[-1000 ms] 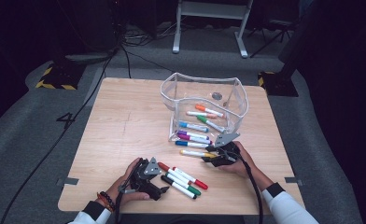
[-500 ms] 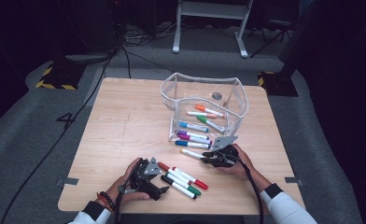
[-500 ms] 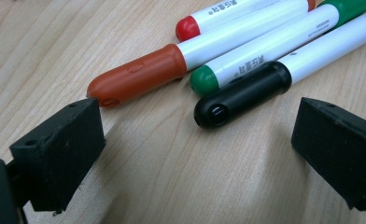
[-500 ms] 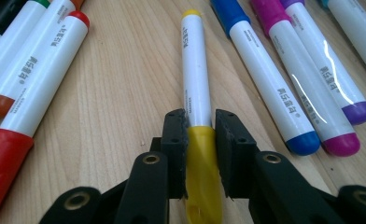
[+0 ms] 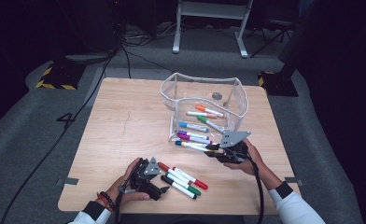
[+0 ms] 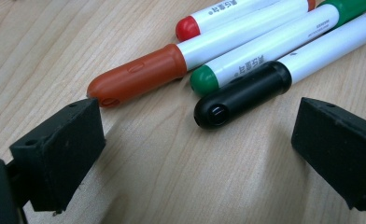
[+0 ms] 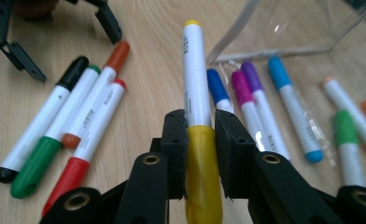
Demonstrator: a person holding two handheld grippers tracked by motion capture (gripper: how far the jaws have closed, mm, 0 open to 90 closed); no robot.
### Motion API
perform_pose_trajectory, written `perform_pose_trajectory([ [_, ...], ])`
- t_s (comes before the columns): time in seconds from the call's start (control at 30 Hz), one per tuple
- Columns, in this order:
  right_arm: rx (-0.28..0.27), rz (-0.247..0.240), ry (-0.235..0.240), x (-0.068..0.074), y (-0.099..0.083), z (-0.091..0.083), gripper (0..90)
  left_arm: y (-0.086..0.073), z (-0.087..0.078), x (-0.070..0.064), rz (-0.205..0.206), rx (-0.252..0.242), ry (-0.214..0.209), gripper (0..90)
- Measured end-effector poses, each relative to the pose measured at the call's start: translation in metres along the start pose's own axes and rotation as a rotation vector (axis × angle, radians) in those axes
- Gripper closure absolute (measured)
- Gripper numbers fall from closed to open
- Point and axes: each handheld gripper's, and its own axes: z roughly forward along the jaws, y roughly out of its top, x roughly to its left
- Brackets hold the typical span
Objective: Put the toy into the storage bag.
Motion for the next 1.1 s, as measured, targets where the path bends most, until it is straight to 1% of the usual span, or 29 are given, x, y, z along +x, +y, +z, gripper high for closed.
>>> perform_pose_trajectory([
  [0.13, -0.037, -0.031, -0.015, -0.002, 0.019, -0.022, 75.1, 0.0, 0.0, 0.0, 0.0, 0.0, 0.0, 2.8],
  [0.23, -0.054, -0.05, 0.003, -0.005, 0.033, -0.036, 75.1, 0.0, 0.0, 0.0, 0.0, 0.0, 0.0, 2.8],
  [0.3, -0.054, -0.063, -0.014, -0.007, 0.041, -0.044, 75.1, 0.0, 0.0, 0.0, 0.0, 0.0, 0.0, 2.9],
  [0.37, -0.079, -0.064, -0.02, -0.012, 0.048, -0.052, 75.1, 0.0, 0.0, 0.0, 0.0, 0.0, 0.0, 2.8],
  [0.4, -0.089, -0.062, -0.027, -0.014, 0.052, -0.056, 75.1, 0.0, 0.0, 0.0, 0.0, 0.0, 0.0, 2.8],
  [0.47, -0.107, -0.077, -0.046, -0.019, 0.06, -0.064, 75.1, 0.0, 0.0, 0.0, 0.0, 0.0, 0.0, 2.8],
  [0.5, -0.117, -0.074, -0.052, -0.022, 0.063, -0.067, 75.1, 0.0, 0.0, 0.0, 0.0, 0.0, 0.0, 2.8],
  [0.53, -0.121, -0.079, -0.053, -0.025, 0.067, -0.07, 75.1, 0.0, 0.0, 0.0, 0.0, 0.0, 0.0, 2.8],
  [0.63, -0.124, -0.098, -0.08, -0.032, 0.078, -0.079, 75.1, 0.0, 0.0, 0.0, 0.0, 0.0, 0.0, 2.8],
  [0.7, -0.121, -0.102, -0.1, -0.036, 0.083, -0.082, 75.1, 0.0, 0.0, 0.0, 0.0, 0.0, 0.0, 2.8],
  [0.8, -0.125, -0.092, -0.11, -0.048, 0.091, -0.083, 75.1, 0.0, 0.0, 0.0, 0.0, 0.0, 0.0, 2.8],
  [0.83, -0.127, -0.081, -0.108, -0.054, 0.092, -0.083, 75.1, 0.0, 0.0, 0.0, 0.0, 0.0, 0.0, 2.8],
  [0.93, -0.117, -0.057, -0.127, -0.072, 0.096, -0.077, 75.1, 0.0, 0.0, 0.0, 0.0, 0.0, 0.0, 2.8],
  [0.97, -0.111, -0.047, -0.124, -0.08, 0.097, -0.075, 75.1, 0.0, 0.0, 0.0, 0.0, 0.0, 0.0, 2.8],
  [1.03, -0.091, -0.039, -0.143, -0.09, 0.099, -0.071, 75.1, 0.0, 0.0, 0.0, 0.0, 0.0, 0.0, 2.8],
  [1.1, -0.079, -0.02, -0.14, -0.102, 0.099, -0.066, 75.1, 0.0, 0.0, 0.0, 0.0, 0.0, 0.0, 2.8],
])
